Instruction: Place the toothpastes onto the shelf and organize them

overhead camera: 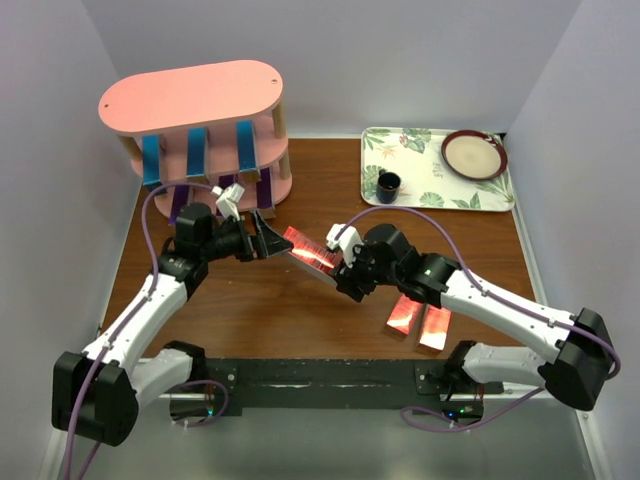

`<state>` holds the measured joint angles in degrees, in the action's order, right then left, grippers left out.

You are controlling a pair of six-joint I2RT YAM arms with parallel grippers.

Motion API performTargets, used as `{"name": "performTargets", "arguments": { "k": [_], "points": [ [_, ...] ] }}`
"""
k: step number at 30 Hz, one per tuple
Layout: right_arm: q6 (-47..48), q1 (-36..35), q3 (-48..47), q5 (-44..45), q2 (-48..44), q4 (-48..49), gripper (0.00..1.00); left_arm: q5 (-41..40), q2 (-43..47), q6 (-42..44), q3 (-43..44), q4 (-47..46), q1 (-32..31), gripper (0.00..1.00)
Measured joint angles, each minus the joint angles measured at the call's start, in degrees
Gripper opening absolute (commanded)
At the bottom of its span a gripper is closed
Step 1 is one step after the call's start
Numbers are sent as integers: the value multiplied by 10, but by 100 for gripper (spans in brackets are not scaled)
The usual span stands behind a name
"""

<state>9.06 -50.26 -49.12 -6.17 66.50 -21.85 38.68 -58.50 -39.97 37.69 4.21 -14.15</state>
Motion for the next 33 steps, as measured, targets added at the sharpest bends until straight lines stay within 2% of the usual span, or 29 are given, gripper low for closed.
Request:
{"name": "performTargets", "arguments": {
  "k": [13,18,23,26,27,28,30,32,33],
  "points": [
    [0,-5,0,-11,-5,4,36,40,-28,-60,-18,-84,-18,84],
    [0,-5,0,-11,-5,5,36,47,-34,-75,-20,-108,-28,70],
    [0,-7,0,-10,-5,6,37,45,-35,-90,-32,-130,-27,44],
    [4,-7,0,-8,-5,6,45,43,-35,-104,-35,-134,-27,28],
    [4,-7,0,-8,-5,6,56,43,-35,-105,-36,-137,-27,23],
    [5,-7,0,-8,-5,6,61,43,-35,-106,-37,-139,-27,17],
    [5,-7,0,-8,-5,5,73,43,-35,-107,-38,-141,-27,13],
    [5,-8,0,-8,-4,6,80,45,-35,-108,-38,-141,-27,9],
    [5,-9,0,-7,-4,9,88,45,-34,-108,-38,-141,-28,8]
  ]
}}
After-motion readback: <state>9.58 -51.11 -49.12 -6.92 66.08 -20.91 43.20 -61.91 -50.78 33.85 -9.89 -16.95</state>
